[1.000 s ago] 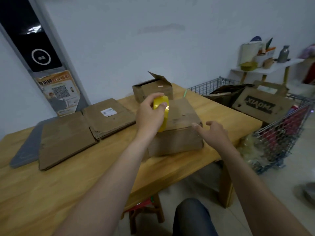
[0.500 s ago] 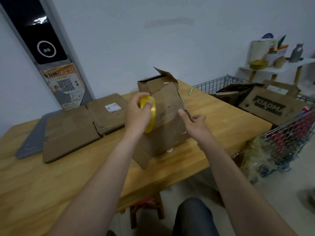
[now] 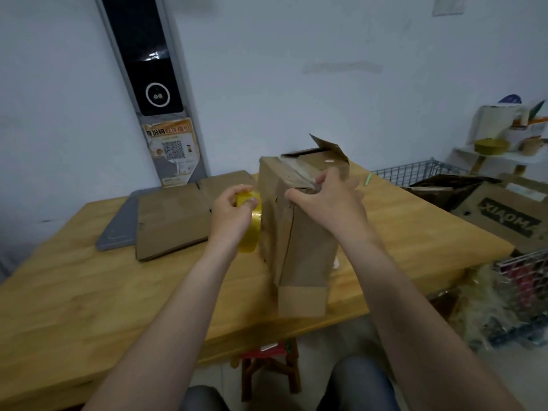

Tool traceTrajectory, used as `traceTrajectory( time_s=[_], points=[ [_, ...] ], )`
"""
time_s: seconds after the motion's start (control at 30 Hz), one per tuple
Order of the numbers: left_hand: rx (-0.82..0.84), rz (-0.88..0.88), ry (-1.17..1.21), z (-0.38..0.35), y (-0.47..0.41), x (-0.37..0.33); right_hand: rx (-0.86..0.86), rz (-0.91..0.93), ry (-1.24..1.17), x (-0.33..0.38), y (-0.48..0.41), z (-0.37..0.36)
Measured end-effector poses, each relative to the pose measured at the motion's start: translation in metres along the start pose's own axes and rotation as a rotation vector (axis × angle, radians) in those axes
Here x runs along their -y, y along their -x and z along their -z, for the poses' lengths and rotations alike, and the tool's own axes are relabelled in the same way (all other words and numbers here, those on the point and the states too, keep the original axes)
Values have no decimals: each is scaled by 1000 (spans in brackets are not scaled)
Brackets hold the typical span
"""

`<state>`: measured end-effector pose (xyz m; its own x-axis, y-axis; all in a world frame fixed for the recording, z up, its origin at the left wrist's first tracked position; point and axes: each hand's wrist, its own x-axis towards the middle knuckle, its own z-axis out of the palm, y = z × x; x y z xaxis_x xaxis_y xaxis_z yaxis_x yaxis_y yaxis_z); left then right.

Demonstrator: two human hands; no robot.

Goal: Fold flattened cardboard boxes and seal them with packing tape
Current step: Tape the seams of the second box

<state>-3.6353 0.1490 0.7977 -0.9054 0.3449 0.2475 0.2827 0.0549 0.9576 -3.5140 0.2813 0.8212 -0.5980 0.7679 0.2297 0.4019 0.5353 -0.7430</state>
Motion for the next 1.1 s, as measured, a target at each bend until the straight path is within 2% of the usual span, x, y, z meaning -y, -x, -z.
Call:
traceTrajectory(
  time_s=[0.13, 0.37, 0.77, 0.9, 1.1],
  points=[
    [-10, 21, 48, 36, 26, -10, 77, 178, 182, 22, 54, -15],
    [-76, 77, 22, 91, 66, -2, 212, 347, 116, 21, 91, -37],
    [-201, 84, -176, 74, 11, 7, 195, 458, 177, 32, 15, -97],
    [-217, 121, -168, 62, -9, 7, 251, 459, 136, 33, -15, -94],
    [-220, 102, -200, 61, -6, 13, 228, 494, 146, 24, -12, -96]
  ],
)
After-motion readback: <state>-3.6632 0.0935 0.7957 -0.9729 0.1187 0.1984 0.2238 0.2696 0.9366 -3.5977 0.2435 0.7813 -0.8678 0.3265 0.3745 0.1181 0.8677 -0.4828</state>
